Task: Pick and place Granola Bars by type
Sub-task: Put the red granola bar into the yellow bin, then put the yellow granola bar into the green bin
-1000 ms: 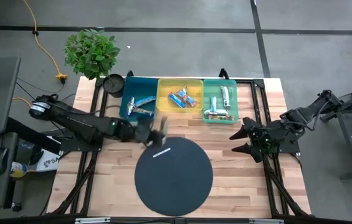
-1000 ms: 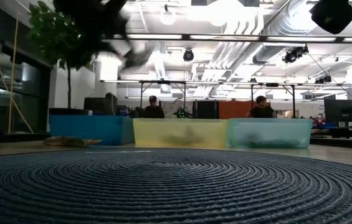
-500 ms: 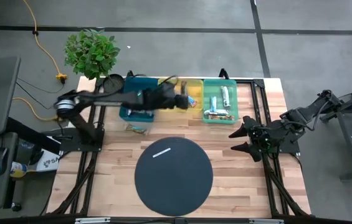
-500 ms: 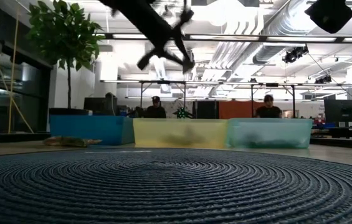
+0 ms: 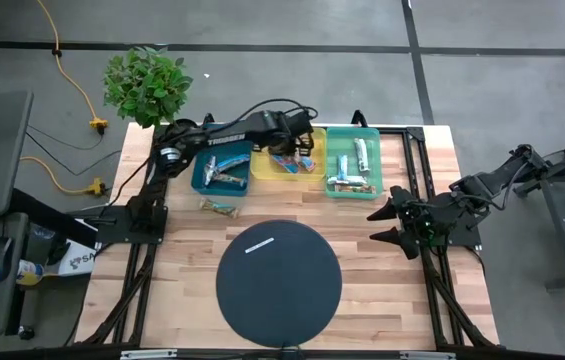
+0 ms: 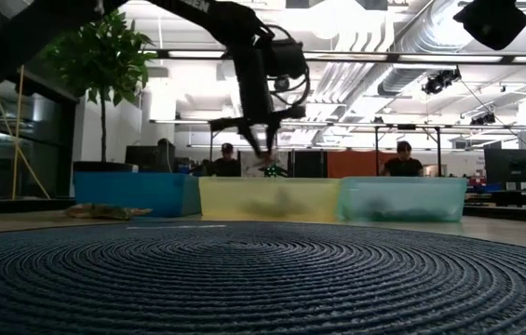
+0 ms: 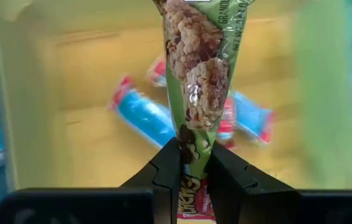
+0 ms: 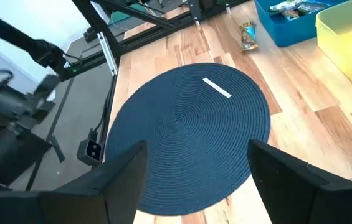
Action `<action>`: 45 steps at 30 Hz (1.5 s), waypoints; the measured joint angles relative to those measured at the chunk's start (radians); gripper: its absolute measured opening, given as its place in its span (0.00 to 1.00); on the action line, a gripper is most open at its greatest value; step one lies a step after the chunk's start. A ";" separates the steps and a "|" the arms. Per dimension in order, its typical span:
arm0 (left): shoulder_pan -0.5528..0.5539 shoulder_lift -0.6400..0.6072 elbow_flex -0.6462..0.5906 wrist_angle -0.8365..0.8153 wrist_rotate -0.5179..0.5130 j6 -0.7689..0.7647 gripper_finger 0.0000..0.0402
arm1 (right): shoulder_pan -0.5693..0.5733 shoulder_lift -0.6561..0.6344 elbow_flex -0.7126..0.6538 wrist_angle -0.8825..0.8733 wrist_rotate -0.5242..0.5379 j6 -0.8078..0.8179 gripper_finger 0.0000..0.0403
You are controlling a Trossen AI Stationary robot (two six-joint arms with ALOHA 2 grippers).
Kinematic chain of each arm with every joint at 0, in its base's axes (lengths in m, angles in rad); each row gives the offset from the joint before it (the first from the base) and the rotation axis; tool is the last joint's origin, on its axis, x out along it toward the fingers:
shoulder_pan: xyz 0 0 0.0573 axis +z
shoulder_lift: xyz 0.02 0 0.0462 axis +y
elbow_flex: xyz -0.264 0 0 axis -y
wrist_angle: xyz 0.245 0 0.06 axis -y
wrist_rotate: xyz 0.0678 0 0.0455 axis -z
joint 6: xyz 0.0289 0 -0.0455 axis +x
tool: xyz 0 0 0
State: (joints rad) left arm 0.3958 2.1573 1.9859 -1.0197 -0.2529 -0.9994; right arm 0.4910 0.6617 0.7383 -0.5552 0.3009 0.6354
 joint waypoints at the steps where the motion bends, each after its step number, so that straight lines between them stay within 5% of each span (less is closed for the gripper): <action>1: 0.004 0.012 0.014 -0.026 -0.001 0.002 0.14 | 0.000 0.000 0.000 0.000 0.000 0.009 0.65; 9: 0.003 0.020 0.017 -0.048 -0.049 0.088 0.20 | 0.000 0.000 0.000 0.000 0.000 0.019 0.65; 22: -0.003 0.009 0.017 -0.012 -0.020 0.127 0.67 | 0.000 0.000 0.000 -0.001 0.000 0.016 0.65; 35: -0.157 -0.164 0.017 -0.215 -0.286 0.069 0.69 | 0.000 0.000 0.000 -0.001 0.000 0.000 0.65; 45: -0.333 -0.233 0.015 -0.557 -0.341 -0.037 0.69 | 0.000 0.000 0.000 -0.001 -0.017 -0.008 0.65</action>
State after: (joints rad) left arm 0.0625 1.9241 2.0004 -1.5767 -0.5940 -1.0362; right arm 0.4908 0.6617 0.7383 -0.5564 0.2836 0.6277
